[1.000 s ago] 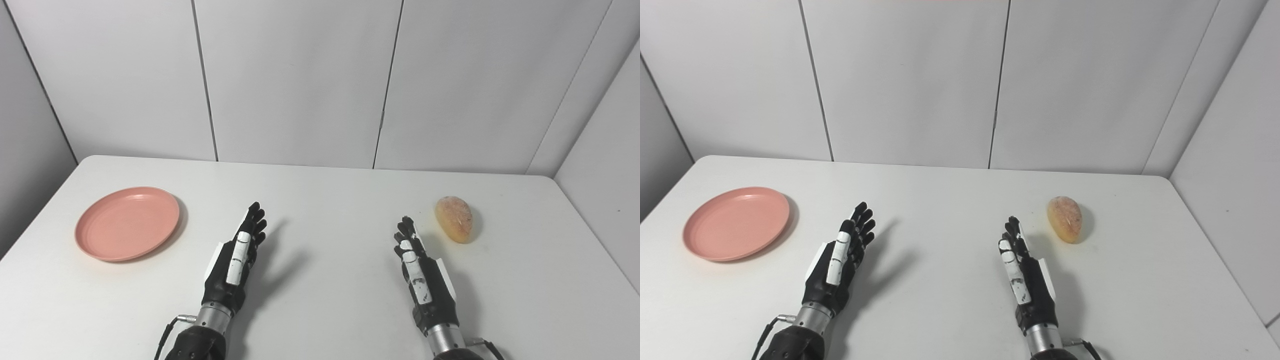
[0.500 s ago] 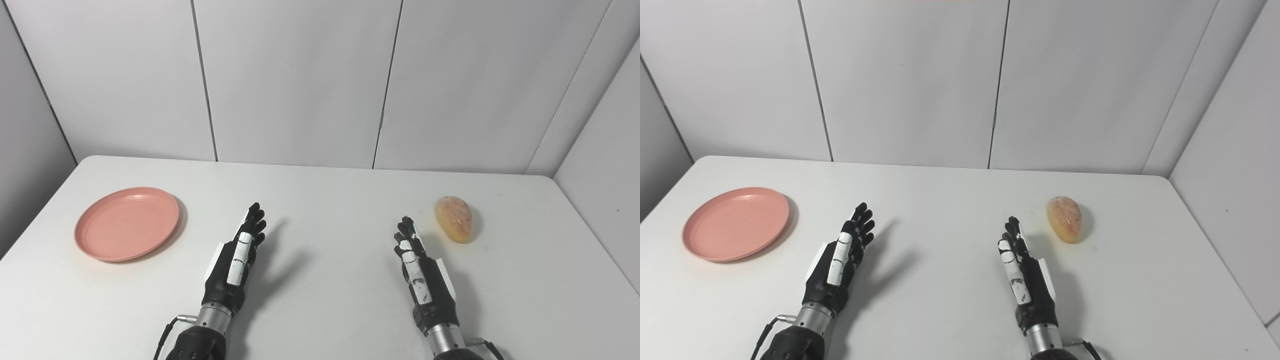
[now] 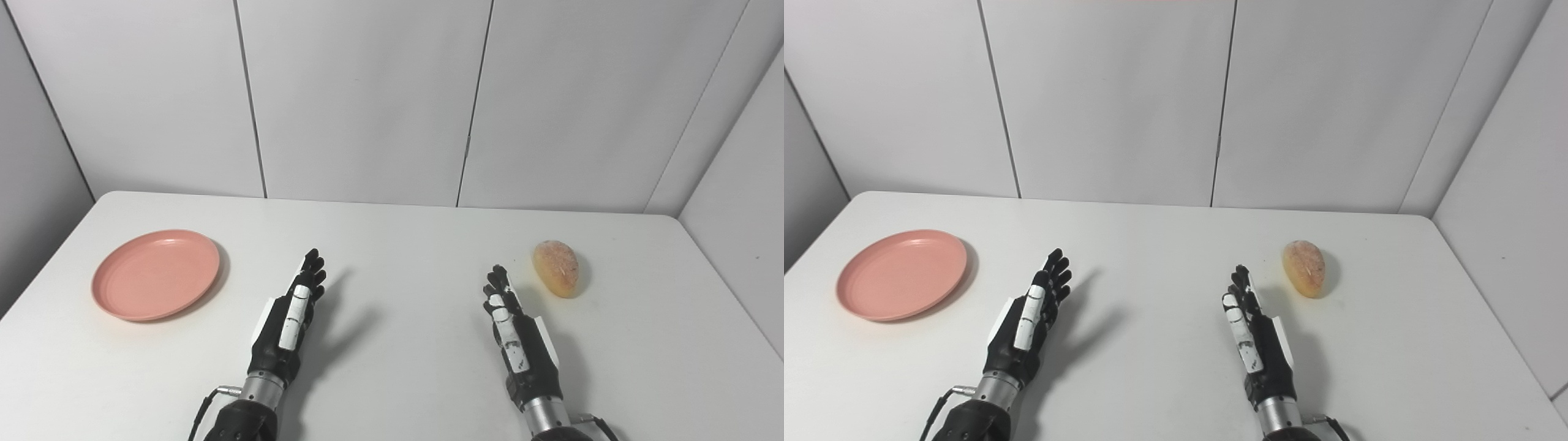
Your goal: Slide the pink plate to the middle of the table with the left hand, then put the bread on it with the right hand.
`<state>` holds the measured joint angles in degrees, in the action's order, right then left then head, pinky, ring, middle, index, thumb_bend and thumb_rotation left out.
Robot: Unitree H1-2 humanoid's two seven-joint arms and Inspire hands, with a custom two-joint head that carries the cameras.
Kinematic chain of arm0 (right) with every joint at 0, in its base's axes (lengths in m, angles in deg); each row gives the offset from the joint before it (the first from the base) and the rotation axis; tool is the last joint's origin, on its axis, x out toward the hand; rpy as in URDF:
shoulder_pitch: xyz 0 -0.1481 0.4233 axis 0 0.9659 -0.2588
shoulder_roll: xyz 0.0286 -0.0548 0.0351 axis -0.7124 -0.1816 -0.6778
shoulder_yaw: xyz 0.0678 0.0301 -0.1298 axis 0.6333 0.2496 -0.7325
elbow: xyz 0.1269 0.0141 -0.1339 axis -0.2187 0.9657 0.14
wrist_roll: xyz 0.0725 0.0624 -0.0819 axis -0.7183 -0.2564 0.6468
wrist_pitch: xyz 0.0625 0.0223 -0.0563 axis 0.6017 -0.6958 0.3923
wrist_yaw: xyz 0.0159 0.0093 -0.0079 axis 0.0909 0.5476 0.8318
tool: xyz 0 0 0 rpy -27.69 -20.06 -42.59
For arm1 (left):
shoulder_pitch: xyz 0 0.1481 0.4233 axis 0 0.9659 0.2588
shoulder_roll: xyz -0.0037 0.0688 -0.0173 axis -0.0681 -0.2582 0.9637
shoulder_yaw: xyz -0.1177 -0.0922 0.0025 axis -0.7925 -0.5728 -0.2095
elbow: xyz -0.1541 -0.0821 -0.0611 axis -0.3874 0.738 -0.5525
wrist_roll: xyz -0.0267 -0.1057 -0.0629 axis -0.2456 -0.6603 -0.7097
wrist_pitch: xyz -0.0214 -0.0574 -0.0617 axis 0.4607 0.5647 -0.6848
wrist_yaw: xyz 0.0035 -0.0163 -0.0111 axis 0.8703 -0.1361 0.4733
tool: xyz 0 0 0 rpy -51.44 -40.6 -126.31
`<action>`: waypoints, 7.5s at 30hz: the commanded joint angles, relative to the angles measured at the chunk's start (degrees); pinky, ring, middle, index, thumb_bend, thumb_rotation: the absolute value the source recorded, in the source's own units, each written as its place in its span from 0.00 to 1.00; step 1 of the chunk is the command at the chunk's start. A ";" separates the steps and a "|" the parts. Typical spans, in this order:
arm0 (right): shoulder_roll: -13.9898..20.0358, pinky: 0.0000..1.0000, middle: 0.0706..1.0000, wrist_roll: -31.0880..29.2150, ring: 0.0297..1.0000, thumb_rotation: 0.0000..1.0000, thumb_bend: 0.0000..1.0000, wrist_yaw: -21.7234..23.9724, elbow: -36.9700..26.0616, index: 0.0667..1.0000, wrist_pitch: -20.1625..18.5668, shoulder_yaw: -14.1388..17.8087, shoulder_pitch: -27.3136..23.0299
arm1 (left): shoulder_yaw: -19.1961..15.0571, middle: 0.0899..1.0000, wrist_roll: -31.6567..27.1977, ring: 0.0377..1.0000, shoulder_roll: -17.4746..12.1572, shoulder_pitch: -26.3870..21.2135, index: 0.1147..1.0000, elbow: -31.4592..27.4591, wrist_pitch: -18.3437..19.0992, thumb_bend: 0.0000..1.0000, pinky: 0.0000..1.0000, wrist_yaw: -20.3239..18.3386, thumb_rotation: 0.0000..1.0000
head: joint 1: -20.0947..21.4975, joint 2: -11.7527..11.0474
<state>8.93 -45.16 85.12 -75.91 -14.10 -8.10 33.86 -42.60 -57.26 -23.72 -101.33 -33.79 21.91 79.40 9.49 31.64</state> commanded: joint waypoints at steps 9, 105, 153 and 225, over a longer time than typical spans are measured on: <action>-0.01 1.00 1.00 0.15 1.00 0.89 0.61 0.16 -1.25 1.00 1.83 0.19 -1.96 | 0.08 1.00 0.52 1.00 0.00 1.28 1.00 1.24 -0.94 0.75 1.00 -0.05 1.00 | -0.09 -0.04; 6.85 1.00 1.00 -6.63 1.00 0.90 0.45 7.16 2.22 1.00 6.83 4.62 -0.28 | -7.71 1.00 1.57 1.00 5.69 -8.13 1.00 4.81 -11.11 0.73 1.00 12.80 1.00 | -29.41 -12.82; 7.75 1.00 1.00 -8.02 1.00 0.95 0.48 7.12 -6.01 1.00 2.40 5.09 1.88 | -23.52 0.84 0.45 0.86 -11.36 -10.71 0.83 2.90 -8.64 0.87 0.88 23.75 1.00 | -33.57 -13.79; 5.93 1.00 1.00 -7.13 0.98 0.80 0.56 3.47 -6.97 1.00 2.41 5.93 1.14 | -18.00 0.92 -7.85 0.95 -12.86 -23.59 0.90 44.12 -21.05 0.85 1.00 11.19 1.00 | -32.57 -14.76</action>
<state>14.86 -52.21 88.63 -81.39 -13.46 -2.56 36.65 -61.15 -64.51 -37.87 -124.76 9.49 3.08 92.46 -23.12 16.87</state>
